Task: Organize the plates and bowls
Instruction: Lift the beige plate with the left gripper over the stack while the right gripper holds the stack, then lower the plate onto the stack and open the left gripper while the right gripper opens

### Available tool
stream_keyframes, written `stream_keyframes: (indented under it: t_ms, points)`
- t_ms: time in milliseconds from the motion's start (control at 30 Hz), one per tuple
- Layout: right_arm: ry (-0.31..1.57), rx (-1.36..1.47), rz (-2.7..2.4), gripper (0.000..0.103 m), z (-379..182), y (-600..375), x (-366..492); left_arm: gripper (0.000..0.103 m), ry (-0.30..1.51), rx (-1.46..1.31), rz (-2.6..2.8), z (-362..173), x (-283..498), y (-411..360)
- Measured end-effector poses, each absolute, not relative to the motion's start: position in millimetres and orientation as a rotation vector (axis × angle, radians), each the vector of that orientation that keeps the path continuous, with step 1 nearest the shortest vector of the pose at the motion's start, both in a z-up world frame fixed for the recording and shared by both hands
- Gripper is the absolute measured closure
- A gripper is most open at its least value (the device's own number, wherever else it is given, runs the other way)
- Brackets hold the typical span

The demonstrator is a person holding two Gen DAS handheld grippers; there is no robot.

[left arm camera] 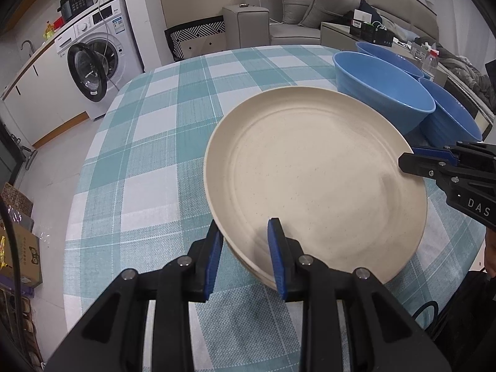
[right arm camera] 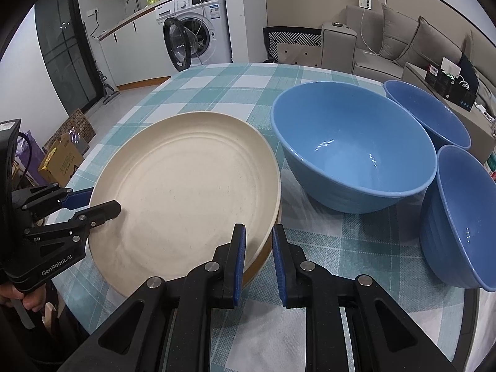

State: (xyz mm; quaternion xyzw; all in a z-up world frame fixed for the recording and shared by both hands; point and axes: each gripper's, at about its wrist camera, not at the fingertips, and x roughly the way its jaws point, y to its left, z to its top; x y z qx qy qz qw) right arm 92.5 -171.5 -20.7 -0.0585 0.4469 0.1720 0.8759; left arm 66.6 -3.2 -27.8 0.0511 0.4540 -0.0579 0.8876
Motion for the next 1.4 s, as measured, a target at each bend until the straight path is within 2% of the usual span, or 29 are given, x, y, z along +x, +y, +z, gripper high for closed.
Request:
stream_keyframes:
  t_ms: [300, 800, 867, 1100, 1233, 1400]
  points:
    - [0.946, -0.124, 0.354, 0.084, -28.3, -172.9, 91.2, 0.075, 0.961, 0.129, -0.12, -33.2, 67.9, -6.7]
    - [0.935, -0.143, 0.355, 0.084, -29.9, -171.4, 85.8, 0.069, 0.977, 0.21, -0.092, -39.3, 65.8, -15.0]
    - [0.932, -0.141, 0.37, 0.084, -29.1, -169.8, 84.4, 0.064, 0.978, 0.218, -0.093, -40.0, 65.4, -15.9]
    - [0.924, -0.15, 0.38, 0.083, -28.4, -168.4, 84.8, 0.061, 0.982, 0.225, -0.102, -41.2, 64.1, -15.7]
    - [0.926, -0.147, 0.375, 0.081, -29.1, -169.6, 84.8, 0.054, 0.98, 0.229, -0.107, -41.6, 64.3, -16.6]
    - [0.925, -0.142, 0.38, 0.08, -28.5, -169.2, 83.9, 0.05, 0.981, 0.218, -0.115, -40.4, 64.5, -15.4]
